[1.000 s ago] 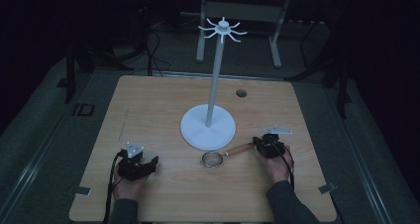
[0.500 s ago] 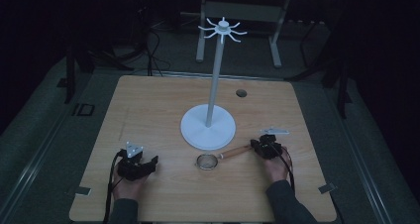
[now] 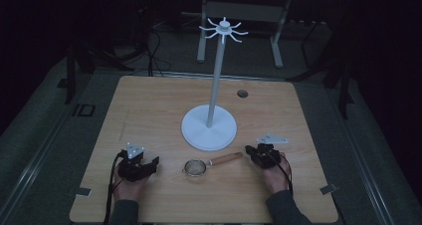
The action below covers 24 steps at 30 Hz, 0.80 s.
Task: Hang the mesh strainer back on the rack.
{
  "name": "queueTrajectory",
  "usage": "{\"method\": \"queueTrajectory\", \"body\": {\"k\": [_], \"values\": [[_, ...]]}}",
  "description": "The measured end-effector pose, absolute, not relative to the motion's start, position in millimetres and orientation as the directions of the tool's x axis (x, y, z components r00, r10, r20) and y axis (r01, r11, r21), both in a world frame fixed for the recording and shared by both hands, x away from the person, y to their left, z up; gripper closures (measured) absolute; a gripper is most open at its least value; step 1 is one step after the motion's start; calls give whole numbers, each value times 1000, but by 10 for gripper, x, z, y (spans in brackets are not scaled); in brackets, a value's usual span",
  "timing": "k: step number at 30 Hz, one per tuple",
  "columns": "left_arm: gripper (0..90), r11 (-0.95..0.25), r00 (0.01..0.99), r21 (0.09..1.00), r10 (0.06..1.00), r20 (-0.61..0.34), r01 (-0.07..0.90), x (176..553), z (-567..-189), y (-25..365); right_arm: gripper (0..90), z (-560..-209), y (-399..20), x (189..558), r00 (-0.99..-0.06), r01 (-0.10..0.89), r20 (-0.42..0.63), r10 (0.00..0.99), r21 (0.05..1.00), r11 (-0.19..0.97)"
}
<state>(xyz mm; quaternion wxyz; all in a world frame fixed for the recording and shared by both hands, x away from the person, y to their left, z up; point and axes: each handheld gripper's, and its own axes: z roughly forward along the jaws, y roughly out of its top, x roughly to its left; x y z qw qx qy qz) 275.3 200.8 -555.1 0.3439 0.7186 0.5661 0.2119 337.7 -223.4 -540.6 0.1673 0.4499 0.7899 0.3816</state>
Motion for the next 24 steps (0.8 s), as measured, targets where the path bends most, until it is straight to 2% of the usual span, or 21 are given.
{"method": "queueTrajectory", "body": {"k": [10, 24], "values": [[378, -121, 285, 743, 954, -96, 658, 2734, -5522, 1981, 778, -5357, -2403, 3197, -513, 560, 50, 857, 776, 290], [465, -168, 367, 775, 926, -87, 609, 2761, -5252, 1765, 680, -5253, -2583, 3000, -486, 547, 46, 873, 795, 263]]}}
